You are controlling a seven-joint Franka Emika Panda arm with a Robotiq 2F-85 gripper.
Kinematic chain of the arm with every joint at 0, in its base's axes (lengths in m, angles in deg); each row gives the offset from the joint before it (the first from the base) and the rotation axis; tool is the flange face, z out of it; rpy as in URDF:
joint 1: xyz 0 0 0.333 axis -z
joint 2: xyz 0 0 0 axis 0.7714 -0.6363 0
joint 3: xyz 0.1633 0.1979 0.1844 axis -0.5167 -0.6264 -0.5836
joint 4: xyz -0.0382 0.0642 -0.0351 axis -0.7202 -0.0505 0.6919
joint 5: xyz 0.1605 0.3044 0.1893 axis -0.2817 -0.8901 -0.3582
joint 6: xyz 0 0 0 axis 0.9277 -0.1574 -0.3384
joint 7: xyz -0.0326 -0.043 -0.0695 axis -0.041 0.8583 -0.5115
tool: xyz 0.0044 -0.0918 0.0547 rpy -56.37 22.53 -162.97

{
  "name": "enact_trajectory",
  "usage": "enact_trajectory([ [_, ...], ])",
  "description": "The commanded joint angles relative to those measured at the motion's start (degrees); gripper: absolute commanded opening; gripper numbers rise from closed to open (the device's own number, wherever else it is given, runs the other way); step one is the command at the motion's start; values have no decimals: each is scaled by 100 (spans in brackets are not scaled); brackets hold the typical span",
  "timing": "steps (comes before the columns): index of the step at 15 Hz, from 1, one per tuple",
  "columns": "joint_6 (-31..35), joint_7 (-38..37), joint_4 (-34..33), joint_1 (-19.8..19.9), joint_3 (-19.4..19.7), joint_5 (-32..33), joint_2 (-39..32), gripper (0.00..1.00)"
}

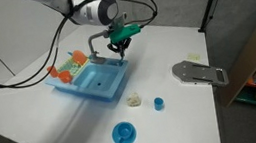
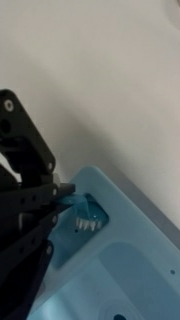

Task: Pick up the blue brush and put it in the blue mug

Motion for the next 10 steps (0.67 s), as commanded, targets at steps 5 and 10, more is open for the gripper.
enact_trajectory([
  [5, -110, -302, 811, -24, 70, 142, 921, 3],
  [10, -221, -474, 1395, -20, 163, 165, 1479, 3],
])
